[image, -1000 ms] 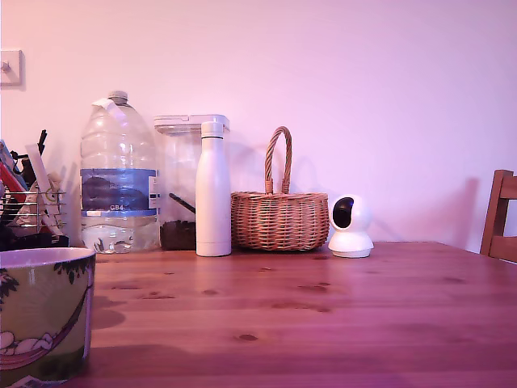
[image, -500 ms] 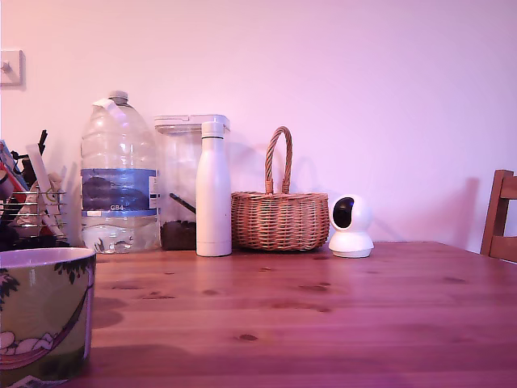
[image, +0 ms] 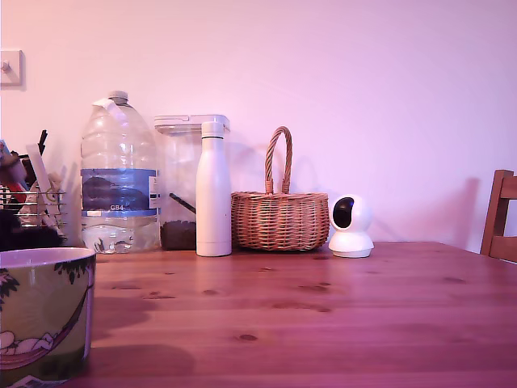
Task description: Pick up the coffee capsules from the table one by one and drop them inside the nearest coffee cup
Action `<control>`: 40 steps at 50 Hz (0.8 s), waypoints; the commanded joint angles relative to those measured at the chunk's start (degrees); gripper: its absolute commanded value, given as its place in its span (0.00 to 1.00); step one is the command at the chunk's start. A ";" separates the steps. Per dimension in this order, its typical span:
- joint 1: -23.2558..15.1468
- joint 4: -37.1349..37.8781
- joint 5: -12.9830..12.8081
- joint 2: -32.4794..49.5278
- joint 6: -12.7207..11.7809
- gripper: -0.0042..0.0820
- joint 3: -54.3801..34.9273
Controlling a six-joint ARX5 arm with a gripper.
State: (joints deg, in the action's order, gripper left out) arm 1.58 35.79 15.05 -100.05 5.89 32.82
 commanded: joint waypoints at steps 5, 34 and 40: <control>0.02 -4.17 0.66 6.01 0.61 0.44 -0.76; 0.04 -23.61 6.91 25.90 0.57 0.44 -0.79; 0.11 -27.98 7.17 29.86 0.59 0.44 -0.81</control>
State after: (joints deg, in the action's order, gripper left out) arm 1.58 8.71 22.04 -71.55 6.24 32.82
